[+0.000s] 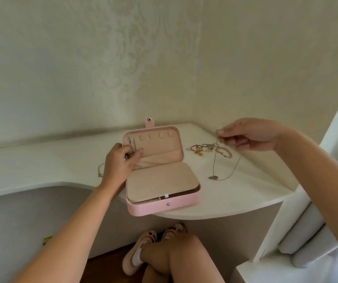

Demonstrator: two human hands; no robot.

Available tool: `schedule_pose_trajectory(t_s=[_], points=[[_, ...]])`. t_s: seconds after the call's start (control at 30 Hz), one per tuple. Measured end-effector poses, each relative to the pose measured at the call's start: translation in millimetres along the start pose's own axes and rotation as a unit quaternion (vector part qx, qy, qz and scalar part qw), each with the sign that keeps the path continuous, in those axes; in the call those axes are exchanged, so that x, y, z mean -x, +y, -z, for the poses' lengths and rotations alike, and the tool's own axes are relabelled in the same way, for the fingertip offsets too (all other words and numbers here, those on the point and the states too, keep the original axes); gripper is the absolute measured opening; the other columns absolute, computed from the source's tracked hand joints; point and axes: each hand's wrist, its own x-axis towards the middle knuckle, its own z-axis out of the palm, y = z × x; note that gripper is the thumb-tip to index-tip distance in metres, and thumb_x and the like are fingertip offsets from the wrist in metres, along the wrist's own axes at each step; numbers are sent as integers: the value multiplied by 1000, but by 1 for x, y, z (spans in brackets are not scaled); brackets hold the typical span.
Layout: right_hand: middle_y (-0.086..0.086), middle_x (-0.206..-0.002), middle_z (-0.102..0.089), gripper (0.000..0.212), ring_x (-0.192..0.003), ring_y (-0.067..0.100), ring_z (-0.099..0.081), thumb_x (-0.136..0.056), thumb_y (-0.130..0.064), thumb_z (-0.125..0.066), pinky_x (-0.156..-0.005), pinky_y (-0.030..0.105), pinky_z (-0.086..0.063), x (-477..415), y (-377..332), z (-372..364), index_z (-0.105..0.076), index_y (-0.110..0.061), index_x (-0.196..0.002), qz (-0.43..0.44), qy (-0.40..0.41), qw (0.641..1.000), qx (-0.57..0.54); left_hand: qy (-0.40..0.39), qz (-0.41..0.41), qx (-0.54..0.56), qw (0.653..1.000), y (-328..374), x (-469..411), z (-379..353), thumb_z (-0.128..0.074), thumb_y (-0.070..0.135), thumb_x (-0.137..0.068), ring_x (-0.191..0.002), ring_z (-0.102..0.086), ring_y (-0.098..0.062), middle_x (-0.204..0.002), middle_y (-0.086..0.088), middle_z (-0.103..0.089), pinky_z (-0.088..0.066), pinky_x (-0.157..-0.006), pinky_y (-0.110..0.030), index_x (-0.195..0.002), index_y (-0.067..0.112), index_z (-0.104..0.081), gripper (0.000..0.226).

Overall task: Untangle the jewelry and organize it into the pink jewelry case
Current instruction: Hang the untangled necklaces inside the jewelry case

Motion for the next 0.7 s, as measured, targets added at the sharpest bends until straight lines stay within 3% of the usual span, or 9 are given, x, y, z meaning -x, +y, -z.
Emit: schedule_pose_trajectory(t_s=[0.17, 0.37, 0.57, 0.7], points=[[-6, -51, -34, 25, -44, 6, -23, -78, -30, -60, -40, 16, -20, -19, -65, 7, -67, -7, -85, 61, -12, 995, 78, 8, 7, 14, 1000, -1, 3, -1, -73, 21, -83, -56, -40, -15, -68, -5, -41, -30, -52, -14, -57, 8, -47, 39], [-3, -67, -48, 17, -43, 2, -26, -75, -29, -63, -38, 13, -19, -38, -135, 3, -72, -14, -74, 112, -12, 985, 132, 2, 2, 37, 999, -3, 4, -1, -76, 22, -78, -59, -41, -12, -70, 1, -40, -31, -55, -13, -59, 9, -46, 38], [-8, -54, -35, 27, -46, 7, -23, -74, -37, -67, -40, 15, -22, -72, -170, -19, -71, -13, -86, 132, 0, 968, 213, 20, -61, 30, 997, -8, 2, -3, -61, 51, -71, -56, -38, -5, -67, 10, -34, -33, -55, -10, -59, 18, -41, 41], [-9, -55, -44, 18, -47, 6, -28, -76, -29, -71, -41, 14, -26, -99, -180, -35, -73, -14, -86, 132, -19, 962, 240, 21, -68, 31, 997, -10, 2, -5, -76, 32, -73, -59, -41, -4, -68, 10, -34, -33, -56, -8, -60, 18, -38, 43]])
